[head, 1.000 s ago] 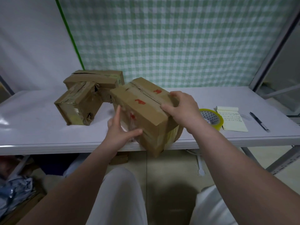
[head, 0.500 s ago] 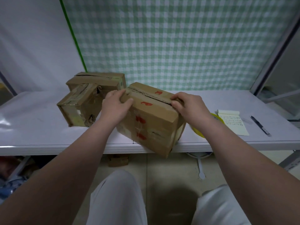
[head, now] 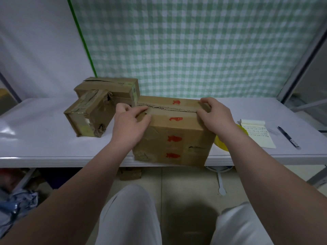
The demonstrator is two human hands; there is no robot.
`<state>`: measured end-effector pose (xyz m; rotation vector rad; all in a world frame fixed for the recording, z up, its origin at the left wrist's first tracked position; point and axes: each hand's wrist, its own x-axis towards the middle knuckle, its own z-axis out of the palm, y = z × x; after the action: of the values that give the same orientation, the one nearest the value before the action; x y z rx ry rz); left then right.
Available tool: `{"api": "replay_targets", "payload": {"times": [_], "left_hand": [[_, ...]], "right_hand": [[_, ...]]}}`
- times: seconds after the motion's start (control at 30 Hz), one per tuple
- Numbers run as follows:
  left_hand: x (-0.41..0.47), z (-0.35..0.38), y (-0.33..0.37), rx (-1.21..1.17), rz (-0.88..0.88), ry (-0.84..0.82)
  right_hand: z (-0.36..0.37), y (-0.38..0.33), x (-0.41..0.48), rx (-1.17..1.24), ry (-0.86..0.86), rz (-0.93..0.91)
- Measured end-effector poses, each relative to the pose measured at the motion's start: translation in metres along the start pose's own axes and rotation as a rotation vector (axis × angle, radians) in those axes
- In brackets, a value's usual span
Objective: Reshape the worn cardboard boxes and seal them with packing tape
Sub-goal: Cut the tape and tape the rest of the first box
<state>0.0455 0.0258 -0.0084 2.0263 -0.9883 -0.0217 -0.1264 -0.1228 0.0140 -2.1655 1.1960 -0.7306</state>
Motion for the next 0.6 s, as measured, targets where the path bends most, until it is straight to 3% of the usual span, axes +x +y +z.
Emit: {"api": "replay_targets", "payload": {"times": [0.23, 0.6], "left_hand": [[-0.016, 0.0, -0.006, -0.021, 0.095, -0.009], [-0.046, 0.002, -0.004, -0.023, 0.118, 0.078]], "right_hand": [[0.005, 0.021, -0.016, 0.603, -0.075, 0.142], [0.013, 0.032, -0.031, 0.738, 0.014, 0.067]]}}
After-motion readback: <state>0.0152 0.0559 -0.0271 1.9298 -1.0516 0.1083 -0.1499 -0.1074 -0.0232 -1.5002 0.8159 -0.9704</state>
